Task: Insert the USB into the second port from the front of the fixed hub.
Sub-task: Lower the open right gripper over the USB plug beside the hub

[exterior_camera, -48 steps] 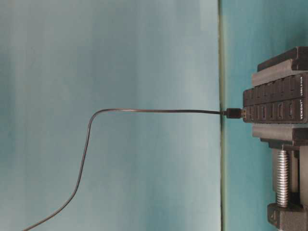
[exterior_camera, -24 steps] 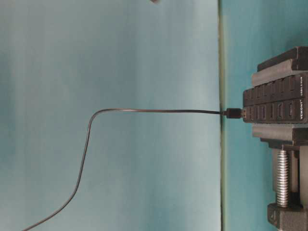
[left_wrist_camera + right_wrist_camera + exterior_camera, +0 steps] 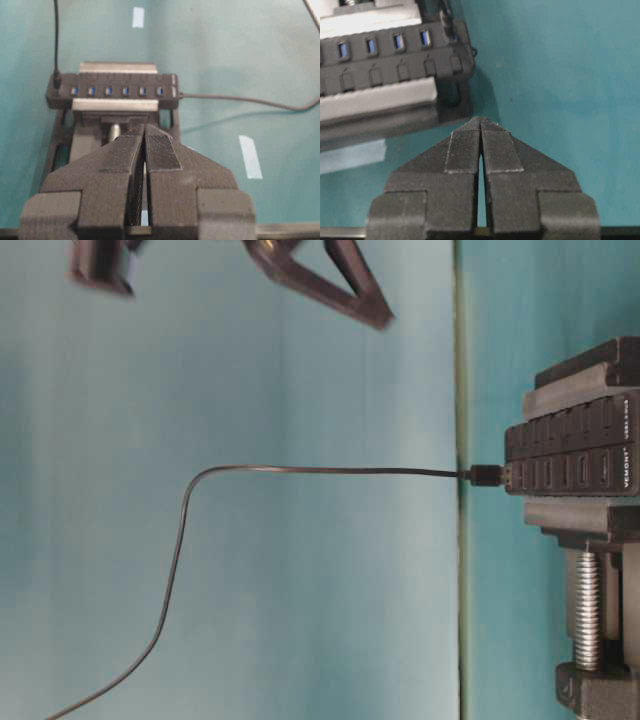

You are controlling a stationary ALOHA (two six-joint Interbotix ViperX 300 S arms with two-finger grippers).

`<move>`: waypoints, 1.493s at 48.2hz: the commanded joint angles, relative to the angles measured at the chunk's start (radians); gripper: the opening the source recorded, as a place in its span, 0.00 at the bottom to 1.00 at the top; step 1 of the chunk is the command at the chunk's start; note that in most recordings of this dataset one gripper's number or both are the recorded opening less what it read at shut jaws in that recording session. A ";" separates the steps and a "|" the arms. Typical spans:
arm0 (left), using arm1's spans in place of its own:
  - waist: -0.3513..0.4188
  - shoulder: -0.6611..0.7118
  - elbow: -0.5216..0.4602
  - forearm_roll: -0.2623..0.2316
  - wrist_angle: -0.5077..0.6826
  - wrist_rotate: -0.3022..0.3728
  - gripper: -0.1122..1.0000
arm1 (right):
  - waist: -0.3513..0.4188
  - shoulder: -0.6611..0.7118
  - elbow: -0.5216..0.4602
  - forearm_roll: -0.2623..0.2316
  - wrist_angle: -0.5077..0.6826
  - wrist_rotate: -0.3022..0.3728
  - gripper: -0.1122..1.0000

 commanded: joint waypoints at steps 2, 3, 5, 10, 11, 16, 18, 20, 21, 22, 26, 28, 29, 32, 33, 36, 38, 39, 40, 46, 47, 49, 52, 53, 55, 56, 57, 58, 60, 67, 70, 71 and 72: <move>0.000 0.006 -0.028 0.002 -0.005 0.000 0.10 | -0.003 0.048 -0.066 -0.012 -0.002 -0.005 0.11; -0.002 0.006 -0.028 0.002 -0.005 0.000 0.10 | -0.003 0.058 -0.075 -0.014 0.000 -0.005 0.11; -0.002 0.006 -0.026 0.002 -0.005 0.000 0.10 | -0.003 0.080 -0.091 -0.014 0.003 -0.005 0.11; -0.002 0.006 -0.028 0.002 -0.005 0.000 0.10 | -0.003 0.130 -0.140 -0.014 0.025 -0.006 0.11; -0.002 0.006 -0.028 0.002 -0.005 0.000 0.10 | -0.003 0.135 -0.143 -0.014 0.026 -0.006 0.11; 0.000 0.006 -0.029 0.002 -0.005 0.000 0.10 | -0.002 0.176 -0.187 -0.014 0.054 -0.006 0.11; -0.002 0.006 -0.029 0.002 -0.005 0.000 0.10 | 0.000 0.190 -0.201 -0.014 0.063 -0.008 0.11; -0.002 0.006 -0.029 0.002 -0.005 0.000 0.10 | 0.002 0.201 -0.212 -0.015 0.071 -0.009 0.11; -0.002 0.006 -0.029 0.002 -0.005 0.000 0.10 | 0.003 0.210 -0.218 -0.015 0.074 -0.011 0.11; -0.002 0.006 -0.029 0.000 -0.005 0.000 0.10 | 0.005 0.215 -0.222 -0.014 0.080 -0.012 0.11; -0.002 0.006 -0.028 0.002 -0.005 0.000 0.10 | 0.011 0.236 -0.242 -0.014 0.092 -0.028 0.11; -0.002 0.006 -0.028 0.002 -0.005 0.000 0.10 | 0.014 0.245 -0.253 -0.014 0.095 -0.035 0.11; -0.002 0.006 -0.026 0.002 -0.005 0.000 0.10 | 0.015 0.252 -0.258 -0.015 0.098 -0.040 0.11; 0.000 0.006 -0.023 0.002 -0.005 -0.002 0.10 | 0.021 0.265 -0.273 -0.014 0.104 -0.046 0.11; 0.000 0.006 -0.023 0.002 -0.005 -0.002 0.10 | 0.025 0.270 -0.276 -0.014 0.104 -0.046 0.11; -0.002 0.005 -0.023 0.002 -0.005 -0.002 0.10 | 0.032 0.284 -0.290 -0.014 0.104 -0.048 0.11; 0.000 0.003 -0.023 0.002 -0.005 -0.002 0.10 | 0.035 0.291 -0.296 -0.014 0.104 -0.048 0.11; -0.002 0.003 -0.023 0.002 -0.005 -0.002 0.10 | 0.038 0.293 -0.299 -0.014 0.104 -0.048 0.11; -0.002 0.002 -0.023 0.002 -0.005 -0.002 0.10 | 0.041 0.296 -0.302 -0.015 0.106 -0.048 0.11; 0.000 0.000 -0.025 0.002 -0.005 -0.002 0.10 | 0.051 0.305 -0.308 -0.014 0.104 -0.048 0.11; 0.000 0.002 -0.023 0.002 -0.005 -0.002 0.10 | 0.051 0.305 -0.308 -0.014 0.104 -0.048 0.11; -0.002 0.002 -0.023 0.002 -0.005 -0.002 0.10 | 0.051 0.304 -0.308 -0.014 0.106 -0.048 0.11; -0.002 0.002 -0.025 0.002 -0.005 -0.002 0.10 | 0.051 0.304 -0.308 -0.014 0.112 -0.048 0.11; 0.000 0.002 -0.025 0.002 -0.005 -0.002 0.10 | 0.051 0.302 -0.308 -0.014 0.114 -0.048 0.11; 0.000 0.000 -0.025 0.002 -0.005 -0.002 0.10 | 0.051 0.302 -0.308 -0.014 0.117 -0.048 0.11; -0.002 0.000 -0.023 0.002 -0.005 -0.002 0.10 | 0.051 0.302 -0.308 -0.014 0.118 -0.048 0.11; -0.002 0.000 -0.025 0.002 -0.005 -0.002 0.10 | 0.051 0.302 -0.308 -0.014 0.120 -0.049 0.11; -0.002 0.000 -0.025 0.002 -0.005 -0.002 0.10 | 0.051 0.302 -0.308 -0.015 0.120 -0.049 0.11; 0.000 0.000 -0.026 0.002 -0.005 -0.002 0.10 | 0.052 0.301 -0.308 -0.014 0.120 -0.048 0.11; 0.000 0.000 -0.026 0.002 -0.005 -0.002 0.10 | 0.051 0.298 -0.308 -0.014 0.120 -0.048 0.11; 0.000 0.000 -0.026 0.002 -0.005 -0.002 0.10 | 0.051 0.296 -0.308 -0.015 0.118 -0.048 0.12; -0.002 0.000 -0.026 0.000 -0.005 -0.002 0.10 | 0.051 0.295 -0.308 -0.014 0.118 -0.048 0.12; -0.002 0.000 -0.028 0.002 -0.003 -0.002 0.10 | 0.052 0.295 -0.308 -0.014 0.115 -0.049 0.12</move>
